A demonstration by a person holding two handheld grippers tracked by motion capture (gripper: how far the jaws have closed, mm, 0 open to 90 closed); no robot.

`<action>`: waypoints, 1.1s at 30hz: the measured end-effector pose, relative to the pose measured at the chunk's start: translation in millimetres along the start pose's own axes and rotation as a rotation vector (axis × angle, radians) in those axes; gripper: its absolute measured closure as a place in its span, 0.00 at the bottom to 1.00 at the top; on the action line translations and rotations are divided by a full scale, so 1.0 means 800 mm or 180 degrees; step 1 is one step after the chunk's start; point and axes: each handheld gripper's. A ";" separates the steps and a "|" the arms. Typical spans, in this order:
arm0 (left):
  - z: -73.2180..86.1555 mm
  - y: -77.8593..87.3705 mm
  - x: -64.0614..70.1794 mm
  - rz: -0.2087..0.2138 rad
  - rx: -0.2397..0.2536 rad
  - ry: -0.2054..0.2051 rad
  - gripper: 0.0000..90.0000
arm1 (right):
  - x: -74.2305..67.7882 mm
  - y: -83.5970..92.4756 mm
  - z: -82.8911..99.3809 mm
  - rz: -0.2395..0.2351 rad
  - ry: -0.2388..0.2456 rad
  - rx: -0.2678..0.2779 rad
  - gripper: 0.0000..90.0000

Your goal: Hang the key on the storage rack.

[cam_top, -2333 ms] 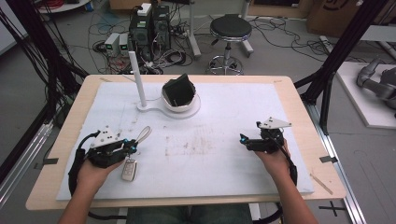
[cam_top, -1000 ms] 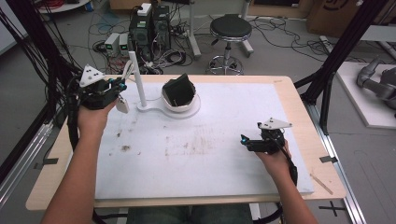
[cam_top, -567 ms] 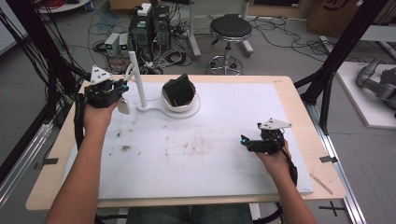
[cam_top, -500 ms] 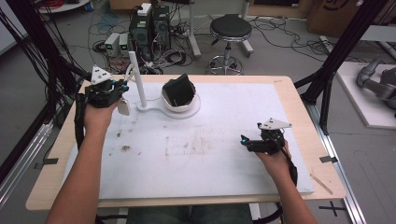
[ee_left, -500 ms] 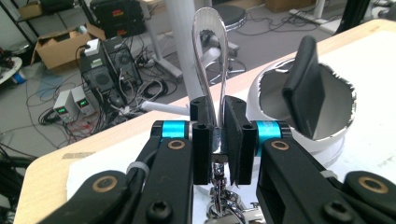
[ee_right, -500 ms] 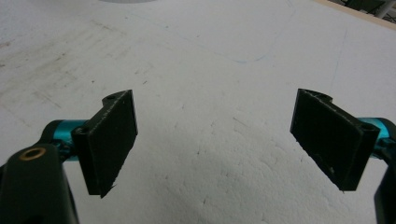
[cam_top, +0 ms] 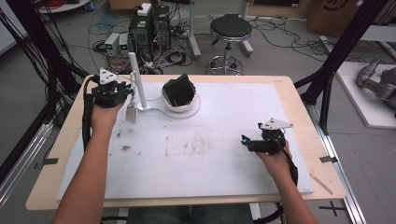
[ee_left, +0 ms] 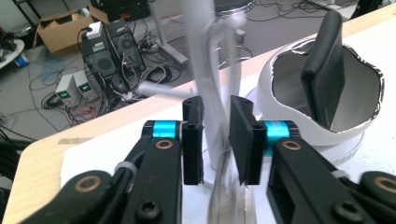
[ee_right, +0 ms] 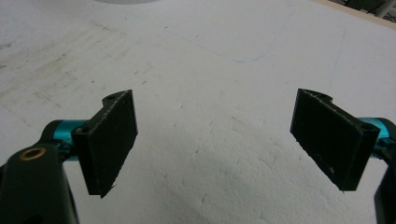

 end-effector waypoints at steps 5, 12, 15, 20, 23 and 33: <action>0.005 0.007 0.000 0.0057 0.0037 0.0056 0.69 | -0.001 0.000 0.000 0.0003 0.0024 0.0001 0.16; 0.009 0.014 0.007 0.0257 0.0070 0.0074 0.59 | -0.003 0.000 -0.001 0.0012 0.0026 0.0010 0.16; 0.010 0.019 0.011 0.0357 0.0108 0.0066 0.52 | -0.002 0.000 -0.001 0.0021 0.0025 0.0019 0.16; 0.013 0.028 0.022 0.0558 0.0133 -0.0034 0.42 | -0.001 0.001 -0.001 0.0011 0.0024 0.0024 0.16; 0.017 0.032 0.031 0.0772 0.0132 -0.0078 0.39 | -0.001 0.001 -0.001 0.0006 0.0029 0.0028 0.16; 0.029 0.037 0.052 0.1178 0.0174 -0.0191 0.30 | -0.001 0.002 -0.001 0.0012 0.0008 0.0033 0.16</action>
Point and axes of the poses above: each handheld gripper's, and its own axes: y roughly backward along the jaws, z roughly out of its underside, x roughly to its right, and after that the axes turned 1 degree about -x, right-handed
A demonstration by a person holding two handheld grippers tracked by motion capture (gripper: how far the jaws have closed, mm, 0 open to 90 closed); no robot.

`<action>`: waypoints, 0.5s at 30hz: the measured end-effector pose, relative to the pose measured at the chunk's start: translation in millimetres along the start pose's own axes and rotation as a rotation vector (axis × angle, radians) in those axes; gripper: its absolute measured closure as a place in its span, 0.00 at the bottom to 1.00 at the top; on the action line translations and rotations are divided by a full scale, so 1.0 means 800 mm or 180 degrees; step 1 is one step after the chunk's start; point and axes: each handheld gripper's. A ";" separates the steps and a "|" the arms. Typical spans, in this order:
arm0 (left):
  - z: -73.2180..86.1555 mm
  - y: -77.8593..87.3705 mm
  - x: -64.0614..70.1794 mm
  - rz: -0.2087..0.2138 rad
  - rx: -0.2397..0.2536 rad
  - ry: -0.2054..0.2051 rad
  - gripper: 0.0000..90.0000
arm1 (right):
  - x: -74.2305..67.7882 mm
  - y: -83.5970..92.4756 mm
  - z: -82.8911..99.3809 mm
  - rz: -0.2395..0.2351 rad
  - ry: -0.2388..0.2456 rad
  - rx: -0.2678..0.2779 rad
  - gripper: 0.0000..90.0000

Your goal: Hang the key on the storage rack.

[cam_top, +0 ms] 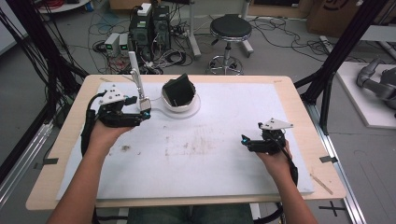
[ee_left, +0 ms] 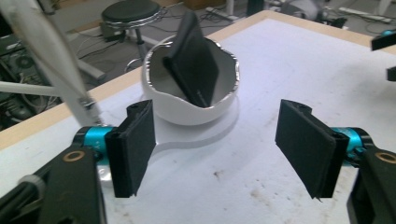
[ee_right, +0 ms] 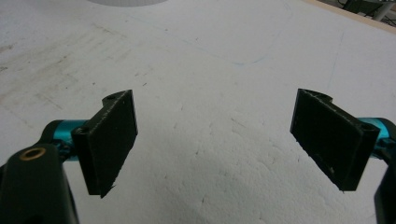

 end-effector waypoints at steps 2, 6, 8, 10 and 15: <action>0.004 0.001 0.005 0.0054 0.0009 -0.0024 0.28 | 0.000 0.001 0.000 -0.0002 -0.0003 0.0002 0.16; 0.015 0.004 0.015 0.0187 0.0035 -0.0067 0.28 | 0.001 0.001 0.000 0.0006 -0.0015 -0.0005 0.16; 0.022 0.004 0.021 0.0263 0.0052 -0.0071 0.27 | 0.001 0.000 0.001 0.0007 -0.0005 -0.0008 0.16; 0.031 0.004 0.027 0.0332 0.0049 -0.0079 0.26 | 0.001 0.000 0.001 0.0013 -0.0003 -0.0007 0.16; 0.054 0.004 0.037 0.0416 0.0028 -0.0028 0.25 | 0.003 0.001 0.003 0.0013 -0.0031 -0.0022 0.16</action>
Point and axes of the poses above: each handheld gripper's, and its own axes: y roughly backward along the jaws, z roughly out of its underside, x roughly to its right, and after that the axes turned 1 degree about -x, right-handed
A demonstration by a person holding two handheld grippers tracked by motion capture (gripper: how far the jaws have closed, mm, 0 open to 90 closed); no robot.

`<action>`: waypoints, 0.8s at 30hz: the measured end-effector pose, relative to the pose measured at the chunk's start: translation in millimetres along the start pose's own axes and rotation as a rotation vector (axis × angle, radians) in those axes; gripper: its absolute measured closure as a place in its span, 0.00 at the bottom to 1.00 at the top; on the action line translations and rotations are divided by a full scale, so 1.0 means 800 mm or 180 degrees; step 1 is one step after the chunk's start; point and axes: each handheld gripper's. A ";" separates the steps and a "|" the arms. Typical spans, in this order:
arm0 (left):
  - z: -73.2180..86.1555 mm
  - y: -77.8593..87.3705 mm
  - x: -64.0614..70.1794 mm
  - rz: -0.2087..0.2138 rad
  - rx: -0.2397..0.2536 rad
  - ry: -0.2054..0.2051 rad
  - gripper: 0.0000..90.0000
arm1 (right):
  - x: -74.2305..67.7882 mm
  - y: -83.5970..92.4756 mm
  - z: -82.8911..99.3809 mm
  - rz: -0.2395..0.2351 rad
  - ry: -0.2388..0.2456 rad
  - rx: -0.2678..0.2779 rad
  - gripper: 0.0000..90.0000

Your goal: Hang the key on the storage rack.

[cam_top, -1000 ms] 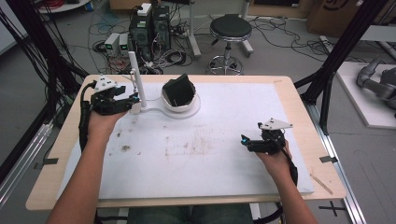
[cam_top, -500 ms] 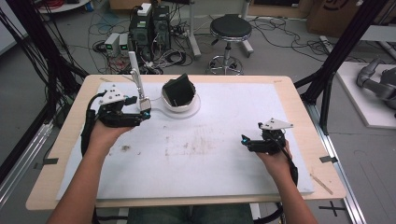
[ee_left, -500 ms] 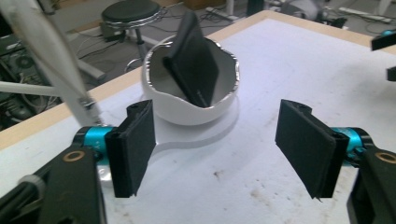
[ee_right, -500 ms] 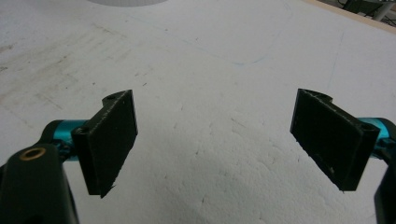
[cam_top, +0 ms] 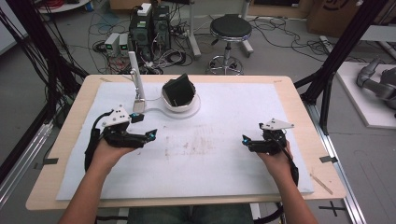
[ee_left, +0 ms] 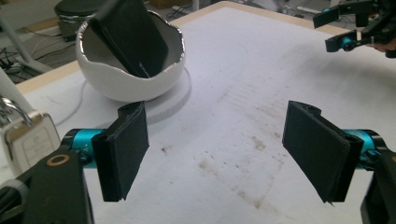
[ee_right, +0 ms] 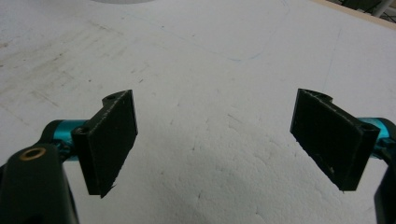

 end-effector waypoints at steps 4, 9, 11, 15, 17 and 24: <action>0.015 -0.003 0.005 0.0062 -0.0021 0.0019 0.25 | 0.002 0.000 0.002 0.0022 0.0002 -0.0008 0.16; 0.038 -0.012 0.010 0.0211 -0.0064 0.0076 0.24 | 0.005 0.002 0.005 0.0031 -0.0025 -0.0005 0.16; 0.040 -0.014 0.011 0.0231 -0.0077 0.0067 0.24 | 0.007 0.001 0.007 0.0039 -0.0023 -0.0029 0.16; 0.047 -0.025 0.015 0.0289 -0.0144 0.0032 0.23 | 0.009 0.002 0.009 0.0058 -0.0031 -0.0032 0.16; 0.048 -0.029 0.016 0.0317 -0.0189 0.0011 0.23 | 0.011 0.002 0.010 0.0062 -0.0025 -0.0041 0.16; 0.047 -0.036 0.018 0.0431 -0.0208 -0.0032 0.23 | 0.012 0.001 0.015 0.0050 -0.0031 -0.0100 0.16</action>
Point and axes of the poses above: each handheld gripper's, and its own axes: y roughly backward along the jaws, z roughly out of its underside, x roughly to its right, and after that the axes turned 1 degree about -x, right-handed
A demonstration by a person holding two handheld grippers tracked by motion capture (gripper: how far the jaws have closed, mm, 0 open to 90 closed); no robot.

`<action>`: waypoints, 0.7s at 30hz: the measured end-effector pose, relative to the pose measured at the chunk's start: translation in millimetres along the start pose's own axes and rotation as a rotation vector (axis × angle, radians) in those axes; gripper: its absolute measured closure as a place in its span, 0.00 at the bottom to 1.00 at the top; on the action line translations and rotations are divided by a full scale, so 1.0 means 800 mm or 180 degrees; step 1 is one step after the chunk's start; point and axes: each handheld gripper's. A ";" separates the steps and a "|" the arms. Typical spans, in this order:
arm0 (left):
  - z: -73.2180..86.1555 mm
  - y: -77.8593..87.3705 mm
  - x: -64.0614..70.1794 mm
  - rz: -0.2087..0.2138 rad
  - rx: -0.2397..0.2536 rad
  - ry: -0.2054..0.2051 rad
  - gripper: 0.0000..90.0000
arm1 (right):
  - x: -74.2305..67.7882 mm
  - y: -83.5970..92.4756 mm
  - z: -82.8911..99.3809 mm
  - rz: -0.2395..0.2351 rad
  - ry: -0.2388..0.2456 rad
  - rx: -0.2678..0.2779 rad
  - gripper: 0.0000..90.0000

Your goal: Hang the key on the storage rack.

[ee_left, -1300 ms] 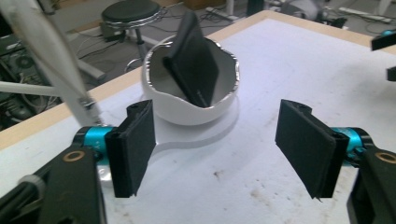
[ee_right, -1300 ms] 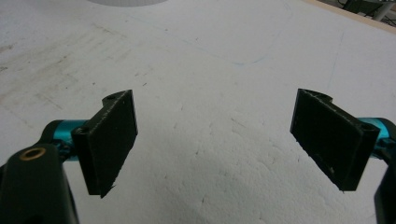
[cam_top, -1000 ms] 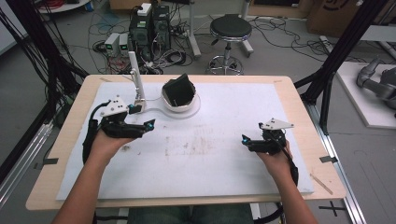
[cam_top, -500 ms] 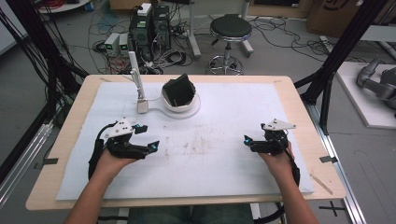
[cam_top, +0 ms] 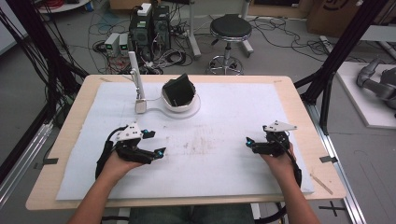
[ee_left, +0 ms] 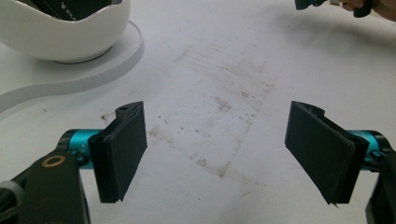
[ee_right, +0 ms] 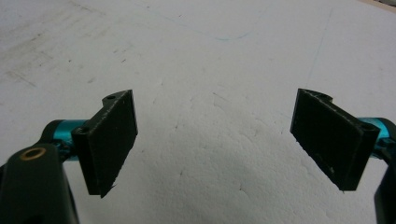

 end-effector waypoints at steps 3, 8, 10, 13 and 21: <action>0.000 0.001 0.000 -0.0010 0.0029 0.0025 0.23 | 0.000 -0.001 0.000 0.0007 0.0007 0.0007 0.16; 0.003 0.005 -0.005 -0.0079 0.0037 0.0084 0.23 | -0.002 -0.002 0.000 -0.0014 0.0039 -0.0023 0.16; 0.004 0.006 -0.006 -0.0097 0.0040 0.0104 0.23 | -0.002 -0.003 0.000 -0.0013 0.0041 -0.0021 0.16; 0.004 0.008 -0.007 -0.0115 0.0040 0.0112 0.23 | -0.002 -0.002 0.000 -0.0017 0.0012 -0.0022 0.16; 0.006 0.007 -0.009 -0.0121 0.0017 0.0141 0.23 | -0.003 -0.004 0.001 -0.0014 0.0042 -0.0041 0.16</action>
Point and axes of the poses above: each handheld gripper's, and its own axes: y roughly backward along the jaws, z roughly out of its underside, x roughly to its right, and after that the axes turned 1 degree about -x, right-handed
